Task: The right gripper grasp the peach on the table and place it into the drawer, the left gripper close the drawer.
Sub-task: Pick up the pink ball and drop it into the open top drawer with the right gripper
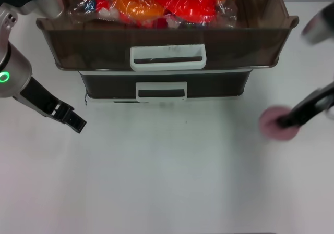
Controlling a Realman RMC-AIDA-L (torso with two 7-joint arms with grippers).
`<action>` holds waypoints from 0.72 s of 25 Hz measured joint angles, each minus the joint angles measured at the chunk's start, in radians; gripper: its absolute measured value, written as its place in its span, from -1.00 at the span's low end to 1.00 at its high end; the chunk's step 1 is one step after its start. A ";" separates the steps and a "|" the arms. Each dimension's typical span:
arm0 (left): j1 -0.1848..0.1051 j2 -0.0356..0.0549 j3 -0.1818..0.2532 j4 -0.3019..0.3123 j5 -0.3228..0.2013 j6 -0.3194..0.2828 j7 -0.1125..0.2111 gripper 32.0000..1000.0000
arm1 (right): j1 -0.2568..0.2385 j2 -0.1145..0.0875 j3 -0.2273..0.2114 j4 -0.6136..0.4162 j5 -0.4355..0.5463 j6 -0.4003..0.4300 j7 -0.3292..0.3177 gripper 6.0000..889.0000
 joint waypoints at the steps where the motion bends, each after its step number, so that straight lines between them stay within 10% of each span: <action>1: 0.002 0.0002 -0.001 0.000 0.001 0.000 0.002 0.75 | -0.005 -0.006 0.034 -0.050 -0.016 0.018 0.004 -0.66; 8: 0.005 -0.0002 0.001 0.000 -0.001 -0.001 0.019 0.75 | -0.018 -0.024 0.293 -0.388 0.029 0.111 -0.002 -0.66; 18: 0.005 -0.0028 -0.001 0.004 -0.005 -0.003 0.020 0.75 | 0.021 -0.114 0.320 -0.502 0.551 0.211 0.030 -0.66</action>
